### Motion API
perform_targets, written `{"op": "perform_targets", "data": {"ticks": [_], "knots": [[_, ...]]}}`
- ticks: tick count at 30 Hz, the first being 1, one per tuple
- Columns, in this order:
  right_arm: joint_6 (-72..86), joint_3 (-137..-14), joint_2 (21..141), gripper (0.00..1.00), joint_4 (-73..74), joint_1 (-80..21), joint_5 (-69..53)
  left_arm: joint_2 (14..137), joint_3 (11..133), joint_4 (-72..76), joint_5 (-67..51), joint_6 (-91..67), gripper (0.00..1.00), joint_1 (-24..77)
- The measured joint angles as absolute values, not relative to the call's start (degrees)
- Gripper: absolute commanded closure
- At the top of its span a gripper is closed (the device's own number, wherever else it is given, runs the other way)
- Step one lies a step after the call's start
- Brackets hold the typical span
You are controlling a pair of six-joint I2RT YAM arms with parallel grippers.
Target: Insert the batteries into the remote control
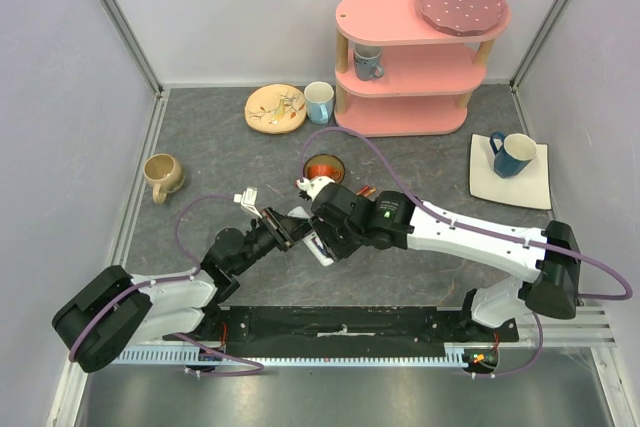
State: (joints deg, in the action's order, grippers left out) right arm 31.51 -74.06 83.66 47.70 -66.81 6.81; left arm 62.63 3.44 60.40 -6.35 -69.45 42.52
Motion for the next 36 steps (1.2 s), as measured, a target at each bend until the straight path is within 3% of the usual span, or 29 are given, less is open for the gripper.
{"op": "perform_targets", "data": {"ticks": [36], "knots": [[29.7,-77.3,87.9,0.88,48.0,-66.9,4.9,60.7,2.8,59.1,-7.4,-67.9,0.98,42.6]]}}
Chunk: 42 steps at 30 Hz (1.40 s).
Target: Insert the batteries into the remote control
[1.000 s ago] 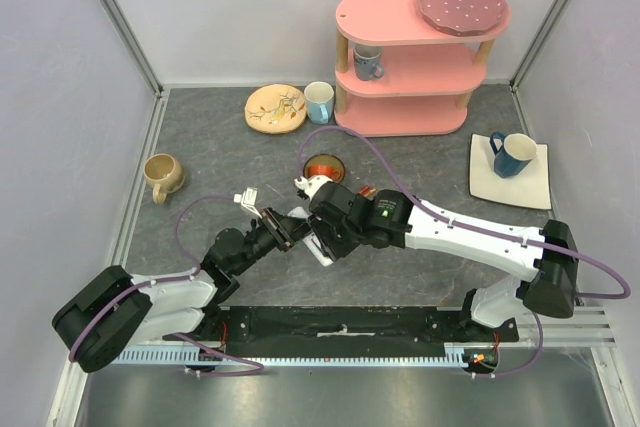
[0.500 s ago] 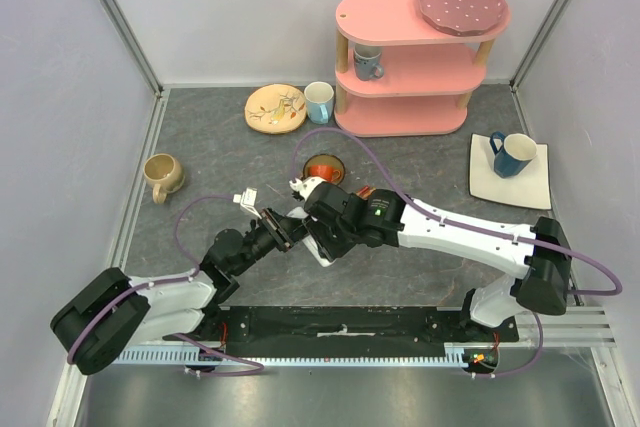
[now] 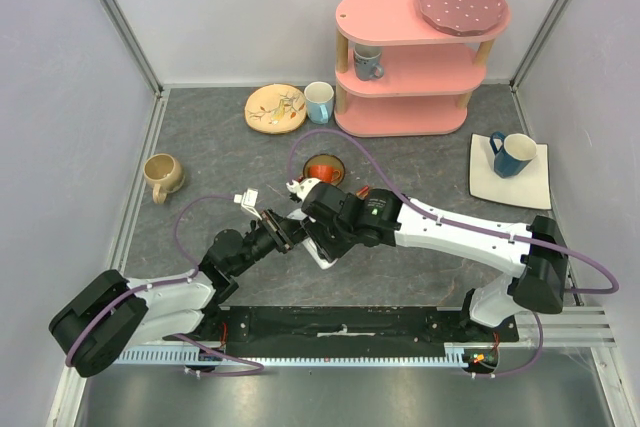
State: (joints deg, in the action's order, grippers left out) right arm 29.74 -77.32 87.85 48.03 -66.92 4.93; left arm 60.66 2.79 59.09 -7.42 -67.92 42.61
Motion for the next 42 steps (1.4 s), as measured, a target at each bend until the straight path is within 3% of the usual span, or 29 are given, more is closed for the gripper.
{"op": "perform_targets", "data": {"ticks": [37,42], "knots": [[29.1,-78.0,89.3,0.87,49.8,-67.4,5.0,61.4,2.8,59.4,-9.0,-67.9,0.98,43.6],[29.3,-78.0,90.0,0.82,49.8,-67.4,5.0,61.3,2.8,59.2,-8.6,-67.9,0.98,43.9]]}}
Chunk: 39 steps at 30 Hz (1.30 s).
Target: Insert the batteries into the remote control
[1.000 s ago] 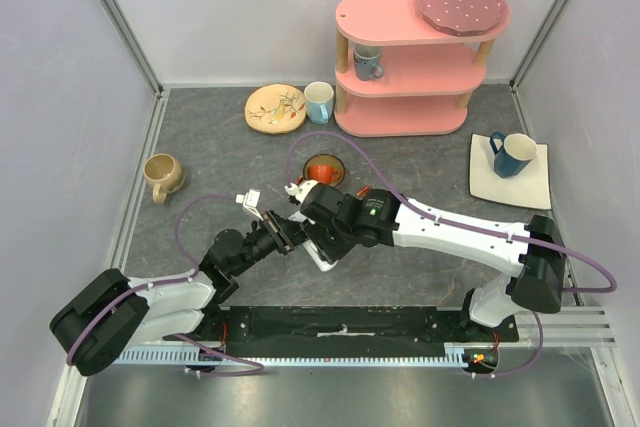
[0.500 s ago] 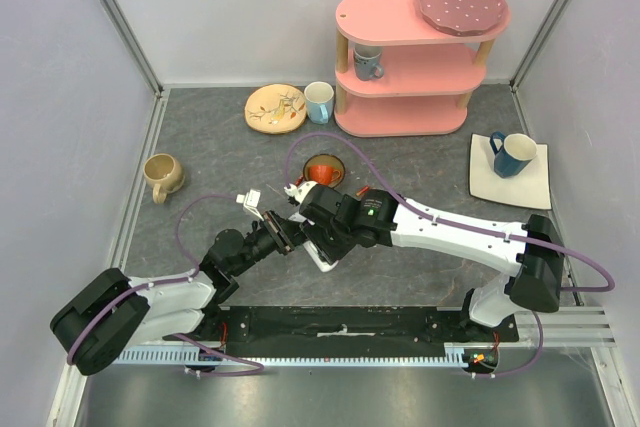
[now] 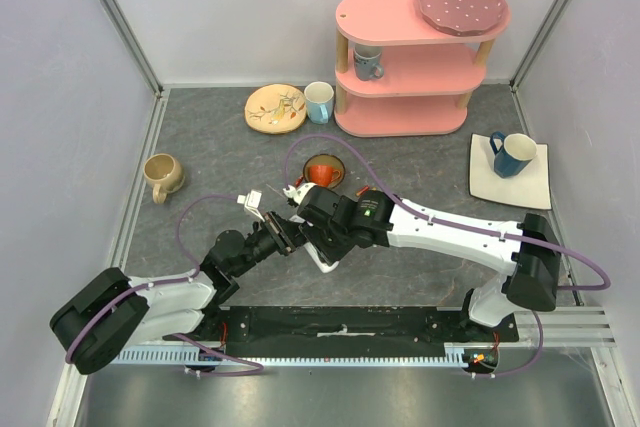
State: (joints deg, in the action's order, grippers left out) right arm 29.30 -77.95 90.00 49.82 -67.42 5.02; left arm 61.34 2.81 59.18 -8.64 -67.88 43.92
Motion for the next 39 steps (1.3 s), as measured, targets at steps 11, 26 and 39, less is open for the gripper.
{"op": "perform_targets", "data": {"ticks": [11,26,39], "knots": [[30.4,-78.0,90.0,0.64,49.8,-67.4,5.4,61.3,2.8,59.2,-7.9,-67.9,0.98,44.2],[30.6,-77.9,90.0,0.46,48.8,-67.4,7.3,60.9,2.8,59.0,-8.0,-67.9,0.98,44.8],[30.8,-77.9,88.4,0.31,47.6,-67.2,7.8,61.0,2.8,59.3,-9.1,-67.9,0.98,45.3]]}}
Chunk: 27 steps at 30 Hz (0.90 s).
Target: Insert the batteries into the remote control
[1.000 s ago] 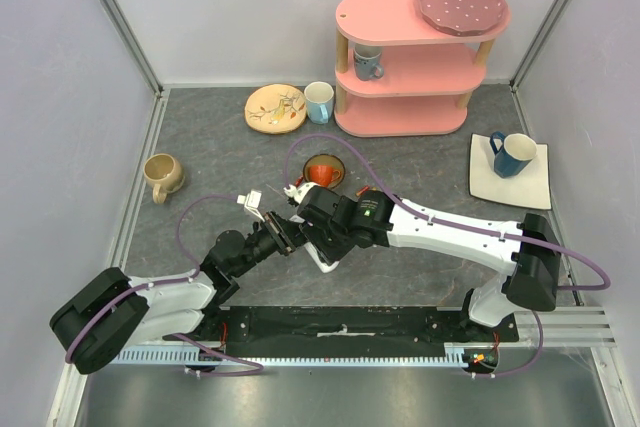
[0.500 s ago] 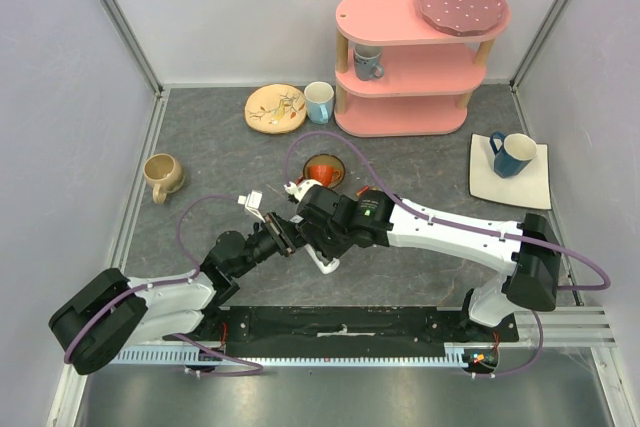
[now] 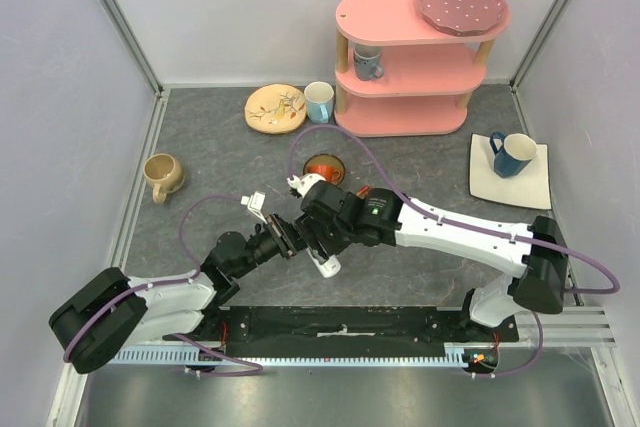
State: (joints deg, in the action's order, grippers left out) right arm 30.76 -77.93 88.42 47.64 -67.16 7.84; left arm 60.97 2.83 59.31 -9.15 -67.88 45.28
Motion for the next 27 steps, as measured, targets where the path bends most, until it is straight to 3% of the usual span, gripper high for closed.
{"op": "perform_targets", "data": {"ticks": [11,18,27], "knots": [[31.5,-76.6,79.6,0.25,44.7,-66.5,7.9,62.7,3.0,60.6,-9.4,-68.1,0.98,45.4],[34.3,-54.3,57.9,0.17,29.4,-59.9,2.8,60.5,3.0,61.9,-13.2,-69.9,0.98,42.7],[40.7,-35.7,49.7,0.16,8.6,-54.4,-10.0,57.5,3.0,62.7,-19.4,-72.9,0.98,41.5]]}}
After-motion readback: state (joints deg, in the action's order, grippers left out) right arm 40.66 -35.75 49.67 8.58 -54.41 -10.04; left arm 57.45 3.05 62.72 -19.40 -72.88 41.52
